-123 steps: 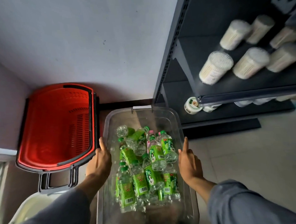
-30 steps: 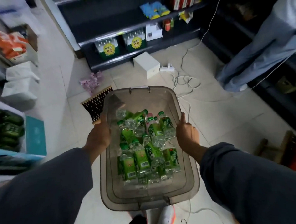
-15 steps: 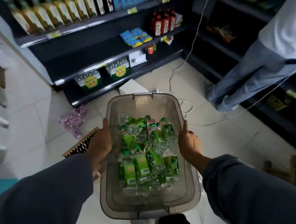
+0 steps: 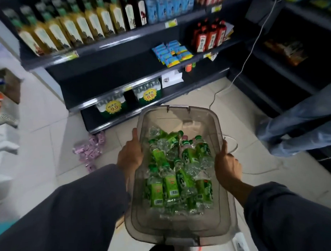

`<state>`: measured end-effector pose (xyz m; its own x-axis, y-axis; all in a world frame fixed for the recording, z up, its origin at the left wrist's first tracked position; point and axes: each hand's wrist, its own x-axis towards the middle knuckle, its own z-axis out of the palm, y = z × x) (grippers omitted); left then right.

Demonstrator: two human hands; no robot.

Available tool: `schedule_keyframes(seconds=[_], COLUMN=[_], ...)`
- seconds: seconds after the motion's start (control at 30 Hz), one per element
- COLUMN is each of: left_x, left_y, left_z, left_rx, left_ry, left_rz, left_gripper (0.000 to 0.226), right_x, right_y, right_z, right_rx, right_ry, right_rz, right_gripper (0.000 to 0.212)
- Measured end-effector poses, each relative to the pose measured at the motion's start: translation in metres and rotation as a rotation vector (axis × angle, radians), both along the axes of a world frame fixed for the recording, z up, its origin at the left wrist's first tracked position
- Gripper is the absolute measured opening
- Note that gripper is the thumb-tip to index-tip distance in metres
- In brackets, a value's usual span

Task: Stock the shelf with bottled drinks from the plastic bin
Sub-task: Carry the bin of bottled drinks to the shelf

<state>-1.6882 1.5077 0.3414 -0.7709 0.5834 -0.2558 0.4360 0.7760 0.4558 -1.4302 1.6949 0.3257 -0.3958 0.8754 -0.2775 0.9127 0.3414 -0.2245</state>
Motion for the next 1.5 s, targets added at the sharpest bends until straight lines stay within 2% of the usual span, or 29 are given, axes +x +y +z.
schedule_keyframes(seconds=[0.27, 0.43, 0.57, 0.77, 0.87, 1.0, 1.1, 1.17, 1.5], left_x=[-0.107, -0.173, -0.221, -0.272, -0.293, -0.321, -0.341, -0.358, -0.434], left_y=[0.089, 0.141, 0.185, 0.241, 0.261, 0.284, 0.304, 0.319, 0.394], left_z=[-0.047, -0.077, -0.109, -0.132, -0.144, -0.165, -0.184, -0.198, -0.274], left_rx=[-0.072, -0.035, -0.016, -0.082, -0.097, -0.084, -0.088, -0.095, -0.121], left_ry=[-0.003, -0.044, -0.065, -0.045, -0.052, -0.056, -0.056, -0.073, -0.121], left_rz=[-0.088, -0.087, -0.113, -0.162, -0.143, -0.117, -0.136, -0.146, -0.314], left_gripper=[0.078, 0.072, 0.077, 0.078, 0.077, 0.075, 0.073, 0.073, 0.084], right_x=[-0.09, -0.15, -0.188, -0.241, -0.265, -0.295, -0.314, -0.324, -0.381], right_y=[0.069, 0.114, 0.145, 0.187, 0.211, 0.238, 0.251, 0.258, 0.275], right_z=[-0.046, -0.09, -0.117, -0.135, -0.148, -0.161, -0.175, -0.191, -0.253], right_rx=[0.015, -0.03, -0.073, -0.131, -0.163, -0.173, -0.174, -0.209, -0.193], right_ry=[0.001, 0.022, 0.041, 0.013, 0.031, 0.009, -0.009, 0.05, 0.067], right_rz=[-0.037, -0.124, -0.184, -0.208, -0.306, -0.247, -0.323, -0.414, -0.57], right_gripper=[0.081, 0.078, 0.07, 0.066, 0.057, 0.07, 0.062, 0.056, 0.06])
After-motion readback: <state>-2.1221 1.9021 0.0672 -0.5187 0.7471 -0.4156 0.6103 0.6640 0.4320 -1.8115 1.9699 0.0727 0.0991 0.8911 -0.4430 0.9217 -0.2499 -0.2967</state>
